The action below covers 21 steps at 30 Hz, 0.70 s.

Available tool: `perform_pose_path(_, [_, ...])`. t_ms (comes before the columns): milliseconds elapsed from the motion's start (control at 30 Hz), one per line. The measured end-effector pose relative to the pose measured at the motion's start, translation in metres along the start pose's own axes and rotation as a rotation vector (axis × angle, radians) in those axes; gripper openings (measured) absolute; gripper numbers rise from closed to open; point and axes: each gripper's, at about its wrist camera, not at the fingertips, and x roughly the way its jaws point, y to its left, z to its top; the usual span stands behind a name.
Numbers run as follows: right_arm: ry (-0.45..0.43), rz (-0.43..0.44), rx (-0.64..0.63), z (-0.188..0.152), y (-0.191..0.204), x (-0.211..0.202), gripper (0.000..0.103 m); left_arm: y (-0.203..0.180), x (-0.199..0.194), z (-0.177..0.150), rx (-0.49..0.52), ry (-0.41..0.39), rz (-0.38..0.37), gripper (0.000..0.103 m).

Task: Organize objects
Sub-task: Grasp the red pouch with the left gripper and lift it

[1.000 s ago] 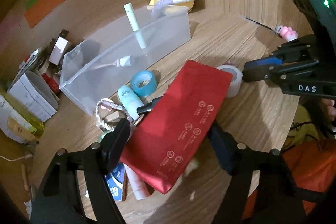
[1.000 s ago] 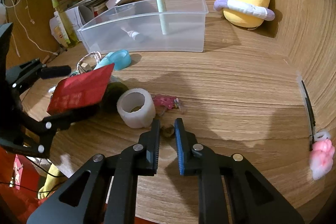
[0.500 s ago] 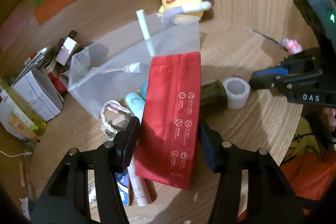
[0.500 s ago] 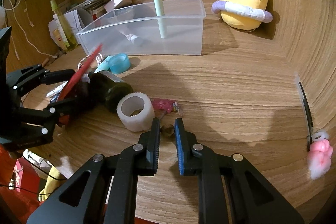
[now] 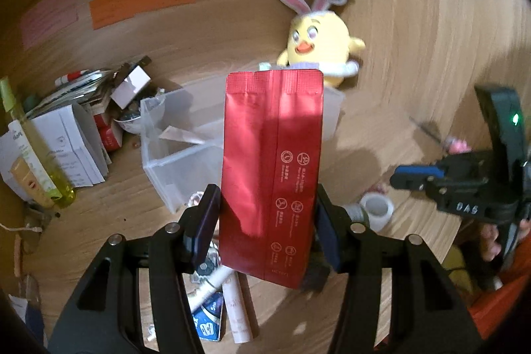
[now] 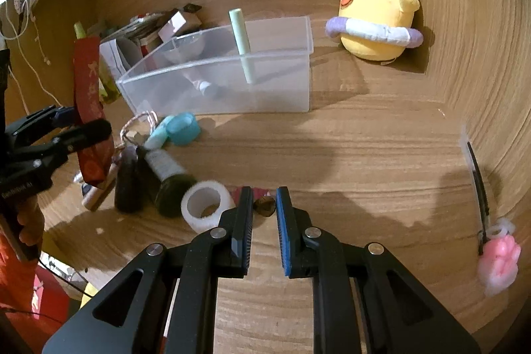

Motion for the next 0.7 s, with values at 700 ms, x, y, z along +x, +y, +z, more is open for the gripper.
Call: perform_pose_path(700, [-0.101, 0.022, -0.043, 0.059, 0.008, 0.005, 0.013, 0.043, -0.003, 0.046, -0.166, -0.098, 0.074, 0.055])
